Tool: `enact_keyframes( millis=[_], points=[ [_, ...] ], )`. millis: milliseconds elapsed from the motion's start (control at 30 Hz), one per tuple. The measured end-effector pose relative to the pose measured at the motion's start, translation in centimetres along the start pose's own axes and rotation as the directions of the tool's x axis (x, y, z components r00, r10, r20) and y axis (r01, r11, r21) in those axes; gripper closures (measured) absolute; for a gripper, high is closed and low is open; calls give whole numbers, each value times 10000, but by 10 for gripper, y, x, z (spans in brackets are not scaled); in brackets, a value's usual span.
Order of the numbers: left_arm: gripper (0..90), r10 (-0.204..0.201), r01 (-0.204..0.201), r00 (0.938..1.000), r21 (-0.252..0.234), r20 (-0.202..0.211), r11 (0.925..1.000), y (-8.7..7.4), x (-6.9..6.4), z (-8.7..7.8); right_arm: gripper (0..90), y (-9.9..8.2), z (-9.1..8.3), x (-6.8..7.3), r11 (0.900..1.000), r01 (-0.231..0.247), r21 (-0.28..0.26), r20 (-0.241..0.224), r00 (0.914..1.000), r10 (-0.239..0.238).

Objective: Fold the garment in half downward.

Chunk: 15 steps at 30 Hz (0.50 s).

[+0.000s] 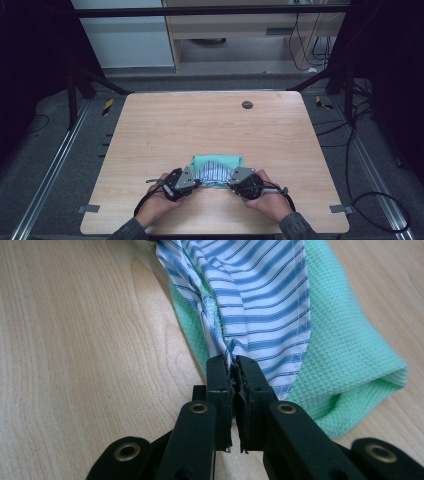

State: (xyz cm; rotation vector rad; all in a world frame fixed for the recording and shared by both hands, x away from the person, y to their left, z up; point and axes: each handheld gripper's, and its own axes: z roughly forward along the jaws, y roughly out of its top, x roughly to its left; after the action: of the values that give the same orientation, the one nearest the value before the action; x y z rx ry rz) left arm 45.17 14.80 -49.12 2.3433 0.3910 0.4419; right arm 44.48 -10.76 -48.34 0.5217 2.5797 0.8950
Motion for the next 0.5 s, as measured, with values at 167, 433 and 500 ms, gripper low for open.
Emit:
enact_keyframes(
  millis=[167, 433, 500],
  points=[
    [880, 120, -121, 9999, 123, 81, 9999, -2, -2, 1, 856, -2, 1, 2, 10000, 0, 25, -25, 10000, 0],
    [895, 59, -64, 9998, 257, 167, 9996, -3, -4, 0, 855, -3, 1, 2, 9998, 87, 154, -65, 9999, -86],
    [895, 107, -111, 9998, 292, 154, 9995, -3, -4, 1, 853, -2, 1, 2, 9997, 103, 222, -75, 9999, -102]
  ],
)
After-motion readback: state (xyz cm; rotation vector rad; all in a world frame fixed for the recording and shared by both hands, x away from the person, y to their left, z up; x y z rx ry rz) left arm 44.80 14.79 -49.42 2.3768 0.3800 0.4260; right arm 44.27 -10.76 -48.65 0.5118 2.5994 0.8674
